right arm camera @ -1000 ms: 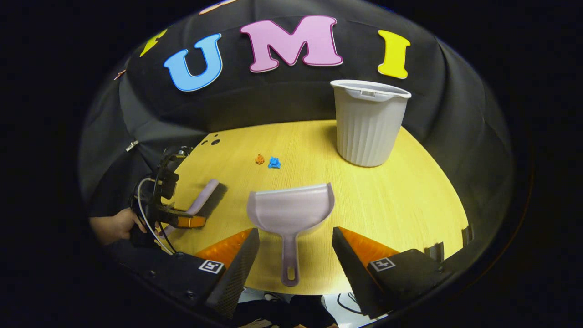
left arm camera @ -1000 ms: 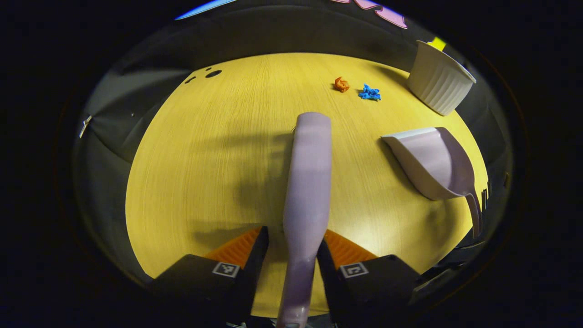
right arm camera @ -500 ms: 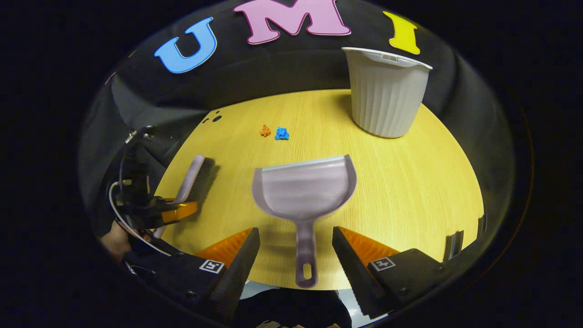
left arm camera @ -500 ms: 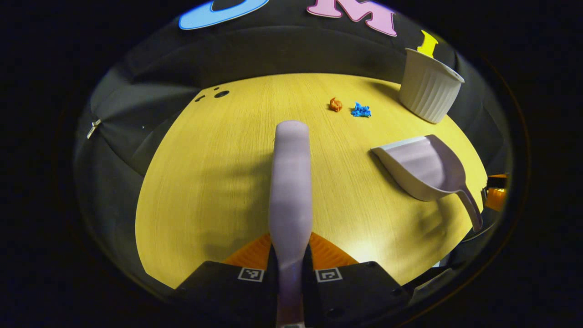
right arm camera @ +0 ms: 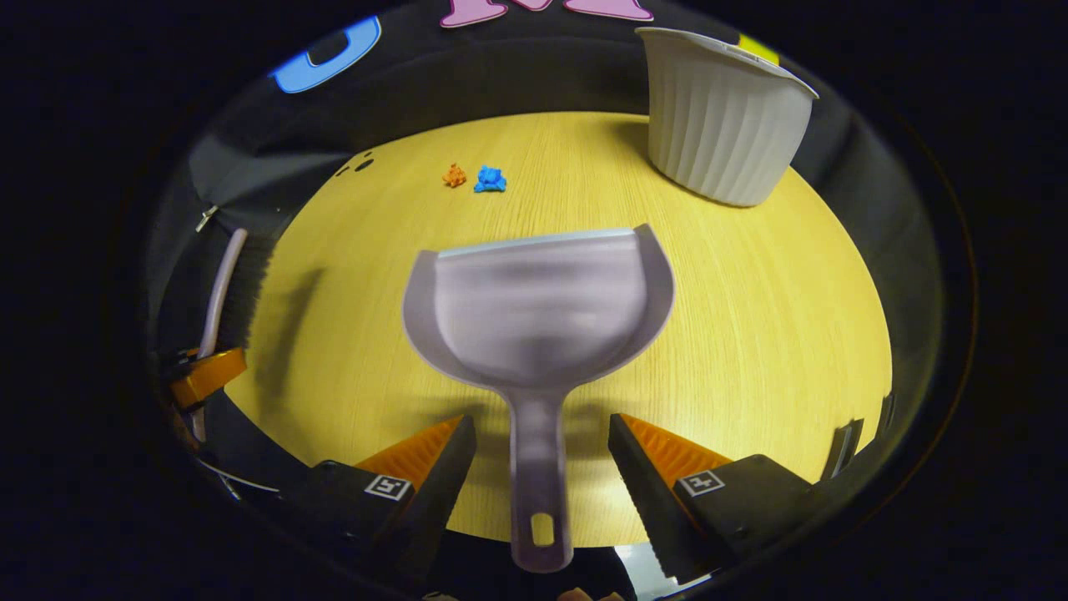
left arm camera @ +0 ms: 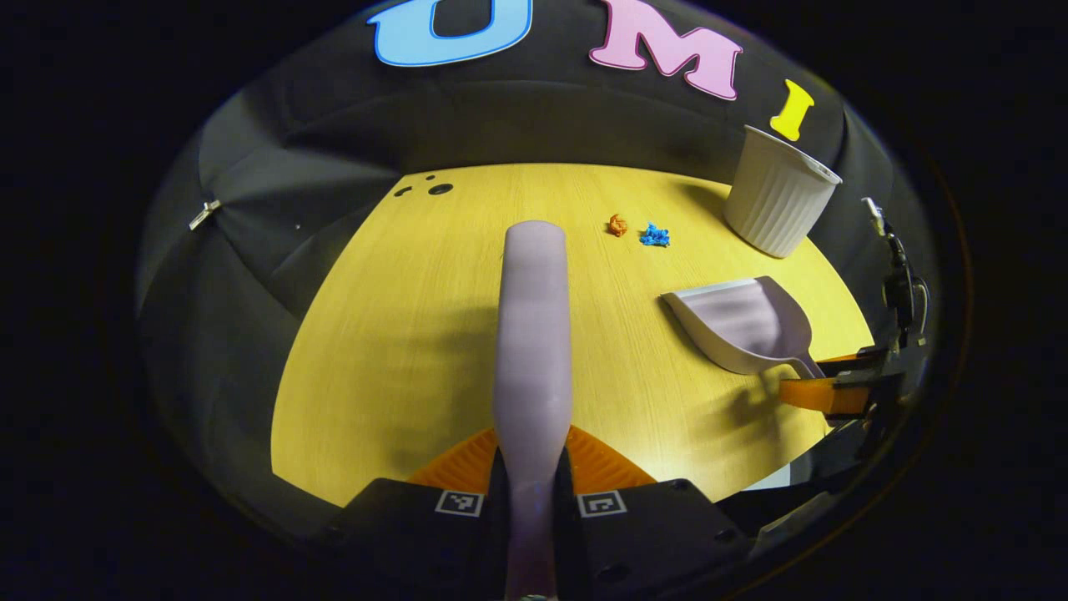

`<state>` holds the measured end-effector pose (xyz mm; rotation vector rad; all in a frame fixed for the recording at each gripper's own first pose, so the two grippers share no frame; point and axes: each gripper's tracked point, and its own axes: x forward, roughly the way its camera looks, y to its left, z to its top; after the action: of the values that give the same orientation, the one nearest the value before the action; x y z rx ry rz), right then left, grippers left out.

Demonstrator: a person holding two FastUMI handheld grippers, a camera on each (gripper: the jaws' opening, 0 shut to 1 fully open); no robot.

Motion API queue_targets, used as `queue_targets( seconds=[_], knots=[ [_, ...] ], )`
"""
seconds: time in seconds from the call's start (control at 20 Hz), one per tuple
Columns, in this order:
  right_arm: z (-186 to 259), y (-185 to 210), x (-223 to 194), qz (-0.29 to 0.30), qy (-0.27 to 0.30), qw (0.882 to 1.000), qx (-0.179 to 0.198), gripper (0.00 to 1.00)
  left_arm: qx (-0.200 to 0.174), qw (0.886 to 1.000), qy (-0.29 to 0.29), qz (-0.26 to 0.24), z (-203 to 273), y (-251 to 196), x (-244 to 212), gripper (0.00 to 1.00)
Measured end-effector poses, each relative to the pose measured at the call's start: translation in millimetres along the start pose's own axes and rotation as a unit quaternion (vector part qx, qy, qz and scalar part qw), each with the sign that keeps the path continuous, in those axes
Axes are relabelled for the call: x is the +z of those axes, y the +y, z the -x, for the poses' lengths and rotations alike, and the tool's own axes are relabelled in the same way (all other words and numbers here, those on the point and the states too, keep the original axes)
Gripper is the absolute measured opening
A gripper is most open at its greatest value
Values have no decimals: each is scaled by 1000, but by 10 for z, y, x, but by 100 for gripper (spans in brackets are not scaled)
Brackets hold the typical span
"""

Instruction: Pick up the small broom and dustpan from the desktop, sweep the trash into the dustpan with the broom, and then empty the trash into the garbage bin.

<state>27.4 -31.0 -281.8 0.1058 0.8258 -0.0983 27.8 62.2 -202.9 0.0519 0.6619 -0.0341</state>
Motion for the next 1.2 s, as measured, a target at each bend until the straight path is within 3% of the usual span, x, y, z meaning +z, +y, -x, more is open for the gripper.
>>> queue_targets(
  seconds=[0.2, 0.3, 0.35, 0.45, 0.5, 0.6, 0.65, 0.75, 0.8, 0.85, 0.9, 1.1, 1.2],
  knots=[
    [-155, 40, 52, 9, 14, 1000, -2, 99, 16, 1000, 14, 10, 130, 33, -173, 30],
    [-250, 80, 37, 24, 26, 999, 3, 100, 28, 999, 21, 16, 181, 64, -243, 27],
    [-258, 46, 4, 35, 36, 999, -7, 99, 33, 999, 23, 19, 204, 75, -250, 30],
    [-323, 8, 74, 40, 22, 999, -18, 94, 42, 998, 24, 28, 260, 95, -263, 27],
    [-318, -21, 75, 38, 26, 999, -29, 89, 47, 998, 24, 35, 273, 93, -260, 30],
    [-291, -38, 74, 44, 35, 998, -33, 77, 54, 997, 25, 48, 307, 90, -278, 27],
    [-283, -60, 78, 52, 40, 997, -28, 76, 58, 997, 27, 52, 319, 81, -293, 27],
    [-278, -106, 68, 79, 55, 995, -13, 56, 69, 996, 33, 52, 313, 62, -331, 30],
    [-299, -100, 63, 84, 62, 995, 1, 31, 78, 995, 38, 50, 299, 62, -362, 31],
    [-298, -90, 70, 89, 67, 994, 16, 39, 85, 994, 41, 54, 298, 45, -371, 27],
    [-294, -91, 71, 88, 73, 993, 34, 39, 85, 993, 44, 67, 259, -19, -384, 31],
    [-258, -79, 76, 92, 74, 988, 97, 36, 83, 991, 45, 99, 116, -186, -249, 27],
    [-268, -198, 108, 125, 59, 986, 96, 36, 72, 992, 37, 99, -33, -241, -70, 27]
  ],
)
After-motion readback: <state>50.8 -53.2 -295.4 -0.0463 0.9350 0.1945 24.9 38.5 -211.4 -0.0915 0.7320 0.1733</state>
